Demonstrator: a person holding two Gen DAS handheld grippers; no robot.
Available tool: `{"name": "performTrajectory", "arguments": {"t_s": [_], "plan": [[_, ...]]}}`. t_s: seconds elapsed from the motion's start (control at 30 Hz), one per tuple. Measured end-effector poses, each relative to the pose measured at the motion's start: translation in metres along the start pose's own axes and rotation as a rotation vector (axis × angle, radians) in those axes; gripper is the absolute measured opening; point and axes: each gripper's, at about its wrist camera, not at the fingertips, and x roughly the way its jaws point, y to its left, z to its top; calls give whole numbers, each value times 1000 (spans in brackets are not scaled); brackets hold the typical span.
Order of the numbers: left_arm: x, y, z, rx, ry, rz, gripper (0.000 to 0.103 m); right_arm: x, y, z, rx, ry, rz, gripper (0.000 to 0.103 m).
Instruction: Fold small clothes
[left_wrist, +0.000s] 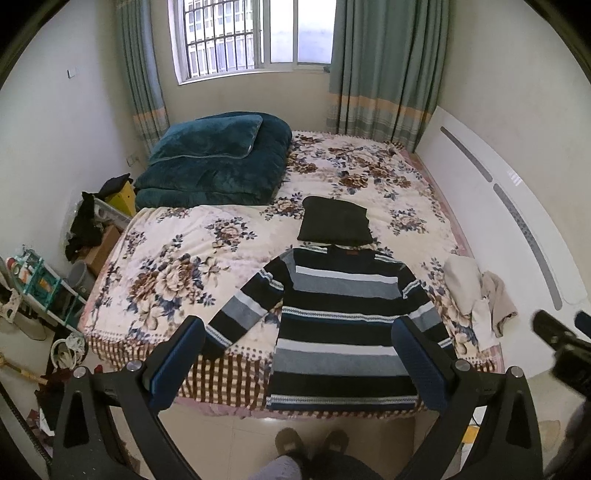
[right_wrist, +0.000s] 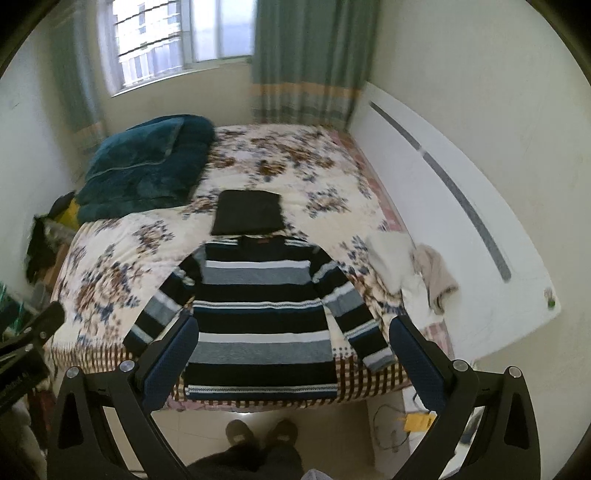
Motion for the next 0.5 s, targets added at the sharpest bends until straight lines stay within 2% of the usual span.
{"name": "performTrajectory", "arguments": {"t_s": [0.2, 0.27, 0.33, 0.5], "plan": [[76, -2, -3, 43, 18, 14, 103, 79, -69, -13, 174, 70, -135, 103], [109, -9, -4, 61, 44, 52, 103, 119, -103, -26, 237, 113, -174, 103], [149, -16, -6, 68, 93, 92, 103, 165, -144, -44, 322, 177, -218, 103], [237, -32, -20, 81, 181, 161, 103, 283, -237, -106, 513, 315, -260, 103]]}}
